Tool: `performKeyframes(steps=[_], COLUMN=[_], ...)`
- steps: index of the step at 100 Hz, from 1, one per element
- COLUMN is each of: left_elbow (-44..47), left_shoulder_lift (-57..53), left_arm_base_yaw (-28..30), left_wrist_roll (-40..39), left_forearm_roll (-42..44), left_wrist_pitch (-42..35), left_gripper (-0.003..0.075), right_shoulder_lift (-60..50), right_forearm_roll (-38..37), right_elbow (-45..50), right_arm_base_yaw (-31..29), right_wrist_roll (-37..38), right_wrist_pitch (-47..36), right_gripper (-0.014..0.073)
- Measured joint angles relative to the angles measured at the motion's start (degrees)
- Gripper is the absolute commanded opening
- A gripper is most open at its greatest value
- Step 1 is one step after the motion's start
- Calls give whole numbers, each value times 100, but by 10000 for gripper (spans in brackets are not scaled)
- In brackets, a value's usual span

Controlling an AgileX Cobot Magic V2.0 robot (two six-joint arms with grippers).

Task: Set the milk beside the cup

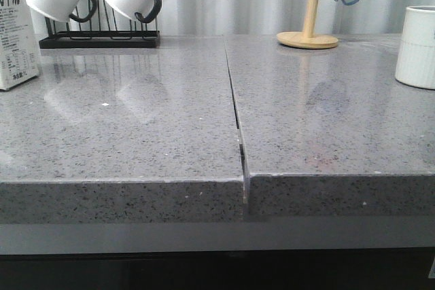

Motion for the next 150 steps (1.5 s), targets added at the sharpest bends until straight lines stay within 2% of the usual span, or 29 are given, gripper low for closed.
performKeyframes(steps=[17,22,37,51,77,100,135,142,150], left_elbow=[0,0,0,0,0,0,0,0,0], left_shoulder_lift=[0,0,0,0,0,0,0,0,0], left_arm_base_yaw=[0,0,0,0,0,0,0,0,0], left_wrist_roll=[0,0,0,0,0,0,0,0,0], left_forearm_roll=[0,0,0,0,0,0,0,0,0], left_wrist_pitch=[0,0,0,0,0,0,0,0,0], left_gripper=[-21,-21,-21,-21,-21,-21,-21,-21,-21], right_shoulder_lift=[360,372,372,266,-308,-306,514,609,622], right_forearm_roll=[-150,-196,-236,-236,-255,-283,-283,-283,-283], right_elbow=[-318,-344,-378,-378,-378,-431,-895,-936,-948], right_arm_base_yaw=[0,0,12,279,1590,2767,3504,3524,3524], right_wrist_roll=[0,0,-7,-7,-7,-7,-7,-7,-7], right_wrist_pitch=[-23,-33,-34,105,261,404,524,500,490], right_gripper=[-1,-75,-68,-68,-68,-68,-64,-30,95])
